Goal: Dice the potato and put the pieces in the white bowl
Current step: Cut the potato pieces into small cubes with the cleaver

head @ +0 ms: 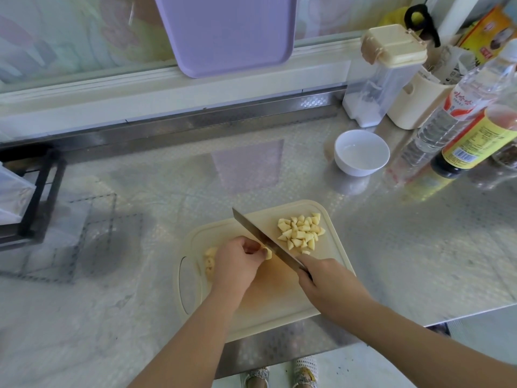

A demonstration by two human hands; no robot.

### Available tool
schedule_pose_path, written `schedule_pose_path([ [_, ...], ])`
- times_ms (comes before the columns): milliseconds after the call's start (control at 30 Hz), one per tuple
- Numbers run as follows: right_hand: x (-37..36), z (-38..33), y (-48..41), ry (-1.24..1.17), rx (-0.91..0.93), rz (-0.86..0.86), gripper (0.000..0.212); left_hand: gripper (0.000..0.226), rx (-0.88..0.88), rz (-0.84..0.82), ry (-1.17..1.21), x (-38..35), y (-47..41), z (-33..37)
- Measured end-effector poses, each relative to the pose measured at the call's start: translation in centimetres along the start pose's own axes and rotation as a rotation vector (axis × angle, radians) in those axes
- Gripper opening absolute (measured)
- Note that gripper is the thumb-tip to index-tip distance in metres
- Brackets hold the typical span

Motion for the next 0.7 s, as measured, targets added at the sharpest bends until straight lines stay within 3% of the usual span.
schedule_pose_path([
  [700, -1.7, 0.0, -2.6, -0.039, -0.094, -0.080, 0.021, 0.013, 0.019, -0.069, 0.042, 0.1, -0.1, -0.2],
])
Point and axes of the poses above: each hand's wrist, its own y-axis away from the middle knuckle, its own x-axis out of the back of the hand, z = x × y, the point moved 4 cm from there along -y, towards the middle knuckle, and after that the axes turned 5 degrees about -z, right-handed, at the moved point
